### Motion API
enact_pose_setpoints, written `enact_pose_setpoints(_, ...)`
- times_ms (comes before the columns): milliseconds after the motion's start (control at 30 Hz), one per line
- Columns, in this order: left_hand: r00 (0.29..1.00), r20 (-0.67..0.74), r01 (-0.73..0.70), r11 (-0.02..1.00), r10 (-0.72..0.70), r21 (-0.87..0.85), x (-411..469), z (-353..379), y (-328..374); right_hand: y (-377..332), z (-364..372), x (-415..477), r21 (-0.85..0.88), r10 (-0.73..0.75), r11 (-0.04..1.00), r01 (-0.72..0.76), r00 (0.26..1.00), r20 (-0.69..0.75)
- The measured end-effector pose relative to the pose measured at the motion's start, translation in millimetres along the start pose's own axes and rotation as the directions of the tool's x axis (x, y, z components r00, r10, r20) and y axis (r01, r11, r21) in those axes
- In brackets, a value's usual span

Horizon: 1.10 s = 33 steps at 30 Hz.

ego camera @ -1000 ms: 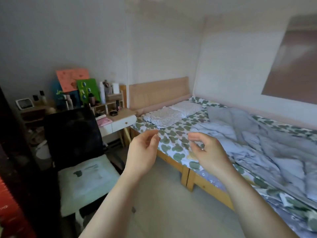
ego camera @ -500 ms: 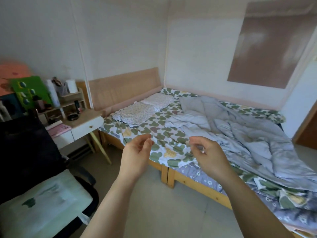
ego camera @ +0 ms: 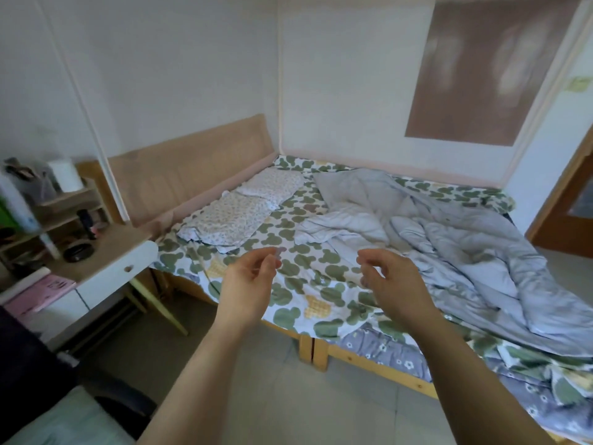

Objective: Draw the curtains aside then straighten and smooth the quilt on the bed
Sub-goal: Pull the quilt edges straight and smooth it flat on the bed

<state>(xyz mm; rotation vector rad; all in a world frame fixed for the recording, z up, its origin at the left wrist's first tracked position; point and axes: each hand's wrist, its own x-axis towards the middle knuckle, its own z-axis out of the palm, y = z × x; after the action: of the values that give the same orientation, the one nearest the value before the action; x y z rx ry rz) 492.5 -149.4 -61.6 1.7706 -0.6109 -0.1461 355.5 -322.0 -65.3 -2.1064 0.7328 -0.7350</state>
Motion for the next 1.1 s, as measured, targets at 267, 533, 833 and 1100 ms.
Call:
enact_pose_setpoints(267, 0.993, 0.101, 0.061, 0.998, -0.061, 0.005, 77, 28, -42, 28, 27, 67, 0.019, 0.135, 0.991, -0.135, 0.991, -0.018)
enact_pose_setpoints(533, 0.99, 0.08, 0.121, 0.992, -0.12, -0.017, 171, 75, -76, 65, 54, 167, 0.029, 0.147, 0.989, -0.147, 0.989, 0.017)
enact_pose_setpoints(833, 0.99, 0.021, 0.139, 0.99, -0.138, -0.028, 303, 140, -85, 106, 66, 316, -0.078, 0.085, 0.994, -0.079, 0.993, 0.076)
enact_pose_setpoints(1100, 0.982, 0.017, 0.189, 0.982, -0.188, -0.023, 387, 173, -122, 141, 95, 400, -0.12, 0.115, 0.988, -0.102, 0.987, 0.112)
